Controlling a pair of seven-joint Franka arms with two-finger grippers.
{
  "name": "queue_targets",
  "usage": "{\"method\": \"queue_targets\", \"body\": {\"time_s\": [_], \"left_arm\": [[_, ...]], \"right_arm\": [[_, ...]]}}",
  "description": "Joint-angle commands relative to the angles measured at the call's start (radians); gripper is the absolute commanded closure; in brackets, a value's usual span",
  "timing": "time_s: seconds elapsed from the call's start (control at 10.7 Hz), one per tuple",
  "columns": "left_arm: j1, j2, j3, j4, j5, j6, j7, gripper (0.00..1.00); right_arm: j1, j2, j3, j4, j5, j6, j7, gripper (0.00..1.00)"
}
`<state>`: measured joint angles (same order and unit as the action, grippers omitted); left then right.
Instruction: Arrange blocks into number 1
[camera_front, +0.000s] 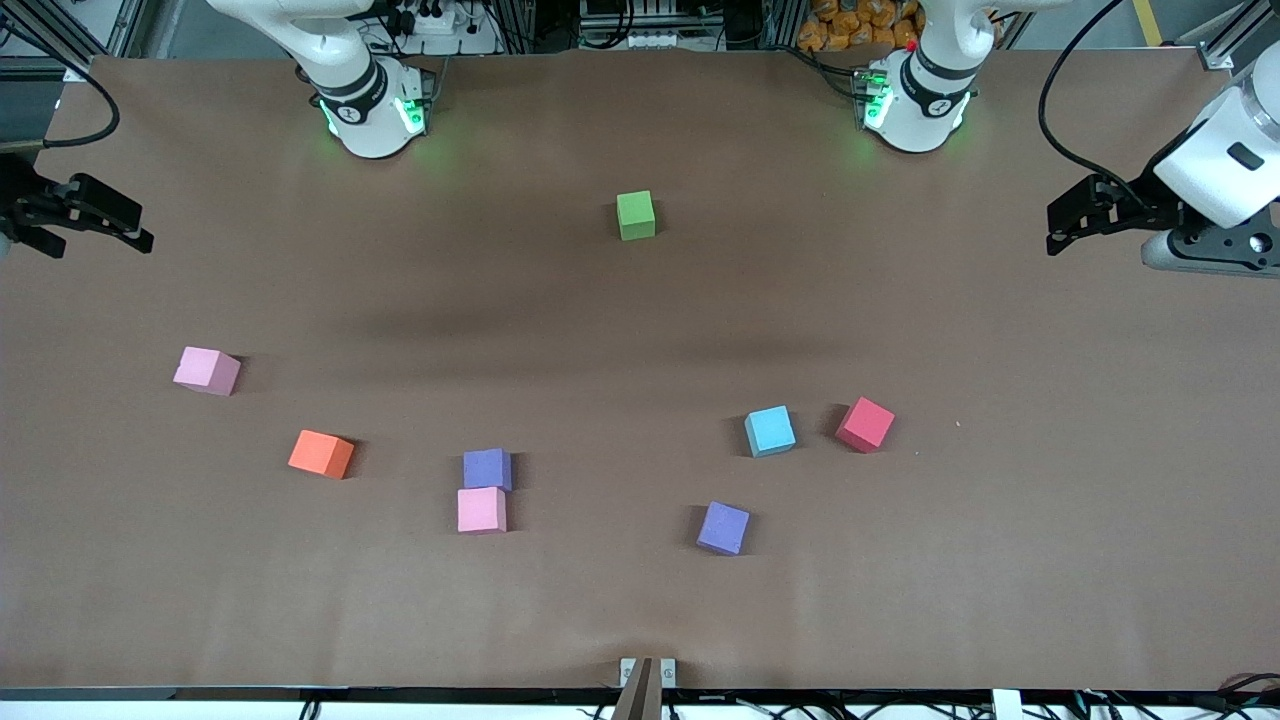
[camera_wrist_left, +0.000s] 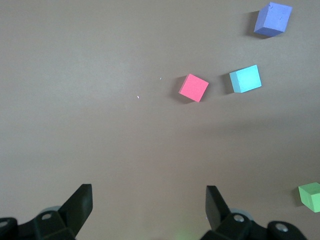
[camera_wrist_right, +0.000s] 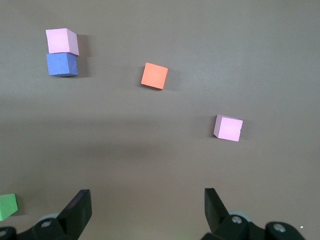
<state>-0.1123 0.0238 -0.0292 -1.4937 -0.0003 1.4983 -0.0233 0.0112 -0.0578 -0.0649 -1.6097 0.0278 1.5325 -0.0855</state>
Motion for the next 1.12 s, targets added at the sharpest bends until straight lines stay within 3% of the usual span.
{"method": "queue_targets", "body": {"time_s": [0.0, 0.37, 0.56, 0.75, 1.03], "left_arm": [[0.011, -0.005, -0.009, 0.004, -0.012, -0.012, 0.019, 0.0], [0.017, 0.007, -0.006, 0.004, -0.009, -0.01, 0.005, 0.0], [0.002, 0.069, -0.009, 0.004, -0.01, 0.009, -0.048, 0.0], [-0.029, 0.161, -0.024, 0.004, -0.021, 0.062, -0.119, 0.0], [-0.176, 0.312, -0.026, 0.003, -0.007, 0.225, -0.323, 0.0]], "right_arm": [[0.0, -0.019, -0.003, -0.012, 0.006, 0.006, 0.001, 0.0], [0.001, -0.017, -0.003, -0.012, 0.006, 0.005, 0.001, 0.0], [0.022, 0.001, 0.002, -0.013, 0.006, 0.008, 0.004, 0.0], [0.097, 0.08, 0.002, -0.012, 0.006, 0.053, 0.007, 0.0], [0.186, 0.25, 0.002, -0.012, 0.006, 0.211, 0.024, 0.0]]}}
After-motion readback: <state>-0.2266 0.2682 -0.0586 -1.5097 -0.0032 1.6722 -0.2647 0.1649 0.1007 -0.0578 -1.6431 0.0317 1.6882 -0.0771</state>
